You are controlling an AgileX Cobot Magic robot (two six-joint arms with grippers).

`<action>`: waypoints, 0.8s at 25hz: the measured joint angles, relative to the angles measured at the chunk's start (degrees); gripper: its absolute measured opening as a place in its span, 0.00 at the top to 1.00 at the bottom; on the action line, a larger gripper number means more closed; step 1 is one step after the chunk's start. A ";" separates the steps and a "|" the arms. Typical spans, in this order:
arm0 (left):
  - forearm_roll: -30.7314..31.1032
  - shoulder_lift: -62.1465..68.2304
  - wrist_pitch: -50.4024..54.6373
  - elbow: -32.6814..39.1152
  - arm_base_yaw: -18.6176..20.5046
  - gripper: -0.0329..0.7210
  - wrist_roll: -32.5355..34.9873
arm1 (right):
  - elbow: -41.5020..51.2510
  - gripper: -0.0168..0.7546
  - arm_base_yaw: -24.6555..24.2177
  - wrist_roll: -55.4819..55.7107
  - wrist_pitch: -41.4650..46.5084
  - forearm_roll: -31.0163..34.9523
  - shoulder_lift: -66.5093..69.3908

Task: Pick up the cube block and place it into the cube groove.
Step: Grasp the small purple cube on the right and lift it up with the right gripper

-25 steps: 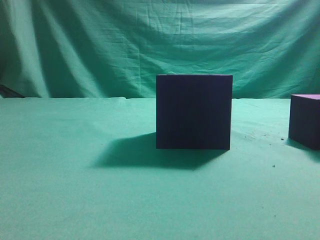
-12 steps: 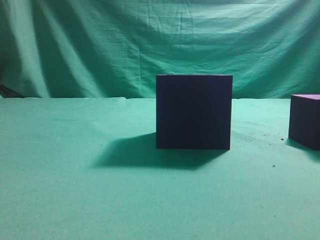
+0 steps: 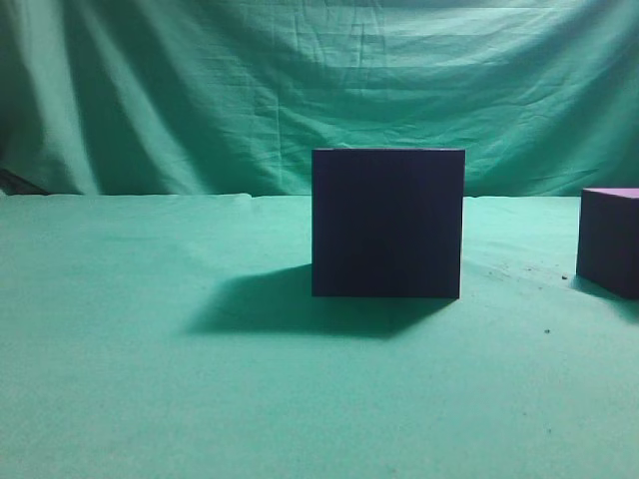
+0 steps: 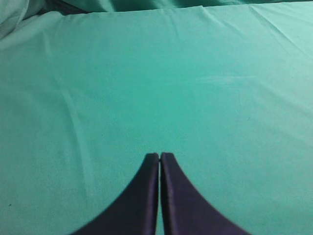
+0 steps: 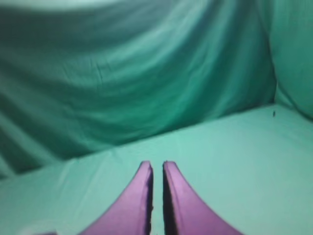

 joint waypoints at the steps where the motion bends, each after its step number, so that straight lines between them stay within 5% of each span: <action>1: 0.00 0.00 0.00 0.00 0.00 0.96 0.00 | -0.13 0.92 0.00 0.00 -0.40 0.12 0.00; 7: 0.00 0.00 0.00 0.00 0.00 0.96 0.00 | -11.58 0.92 0.00 -5.41 11.54 -0.57 7.52; 20: 0.00 0.00 0.00 0.00 0.00 0.96 0.00 | -33.05 0.92 1.03 -16.10 41.94 -0.64 45.98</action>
